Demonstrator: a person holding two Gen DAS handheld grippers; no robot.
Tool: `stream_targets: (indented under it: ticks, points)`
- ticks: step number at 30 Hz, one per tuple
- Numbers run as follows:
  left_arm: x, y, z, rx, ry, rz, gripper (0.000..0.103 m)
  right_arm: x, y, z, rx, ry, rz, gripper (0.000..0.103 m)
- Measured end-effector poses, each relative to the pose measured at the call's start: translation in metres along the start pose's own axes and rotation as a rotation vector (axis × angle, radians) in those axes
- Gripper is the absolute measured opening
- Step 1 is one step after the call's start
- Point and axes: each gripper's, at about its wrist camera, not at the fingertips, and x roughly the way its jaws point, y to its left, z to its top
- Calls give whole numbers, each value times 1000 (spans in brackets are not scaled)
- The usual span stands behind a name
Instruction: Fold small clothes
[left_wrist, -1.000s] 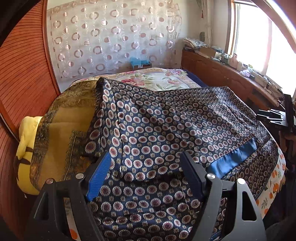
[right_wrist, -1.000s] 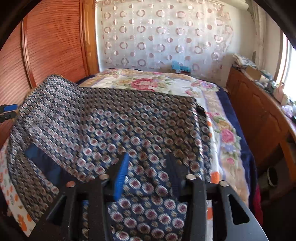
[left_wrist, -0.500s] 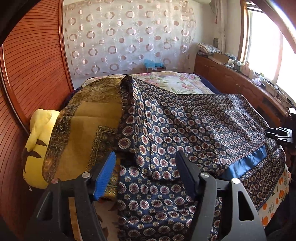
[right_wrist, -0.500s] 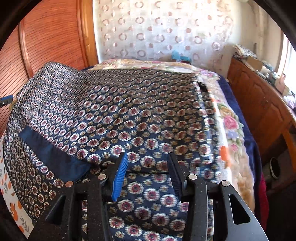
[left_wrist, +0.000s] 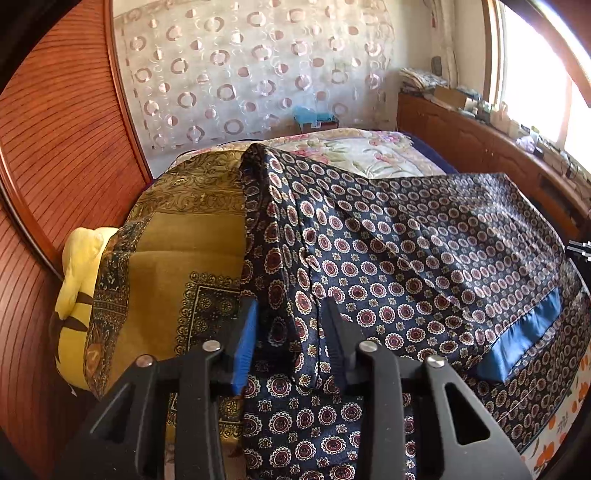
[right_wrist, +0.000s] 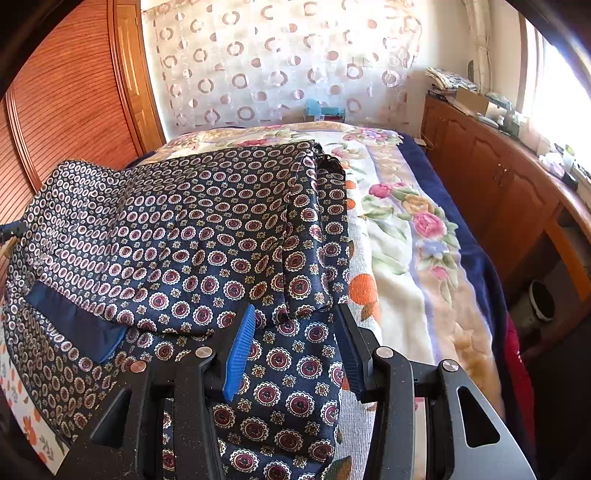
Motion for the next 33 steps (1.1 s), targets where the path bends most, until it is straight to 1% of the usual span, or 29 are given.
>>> stream_targets:
  ticks: [1,3,5,8,9,11,17,19,20,21,22,25,29,33]
  points:
    - [1,-2,0,12,4,2,33,-1,-1,1,-3,3,4,46]
    - [3,-4,1,31,18,10,21,4,1,4,-16,14,-4,46]
    - [7,-4,1,41,43,23,19,10,4,7,-26,31,-11,46]
    - [10,-2,3,37,55,33,6,23,5,12,-33,55,-41,46]
    - [9,-2,4,31,52,32,4,25,5,14,-36,57,-45,46]
    - [2,-2,7,17,34,4,3,36,11,20,-43,64,-52,46]
    - [-25,-6,19,4,-28,-64,3,50,18,30,-71,90,-70,46]
    - [-31,-7,22,-3,-39,-84,3,54,20,33,-70,90,-62,29]
    - [-34,-7,23,-10,-43,-97,3,55,21,34,-72,90,-55,25]
    - [-35,-7,25,-18,-44,-111,3,56,22,34,-76,88,-50,13]
    - [-36,-6,27,-28,-46,-126,3,55,23,34,-81,87,-41,7]
    - [-41,-5,28,-53,-58,-153,3,49,27,35,-104,62,-23,5]
    - [-52,2,26,-94,-85,-187,2,26,33,38,-117,3,13,4]
    - [-68,10,18,-125,-112,-221,2,2,38,42,-126,-33,41,4]
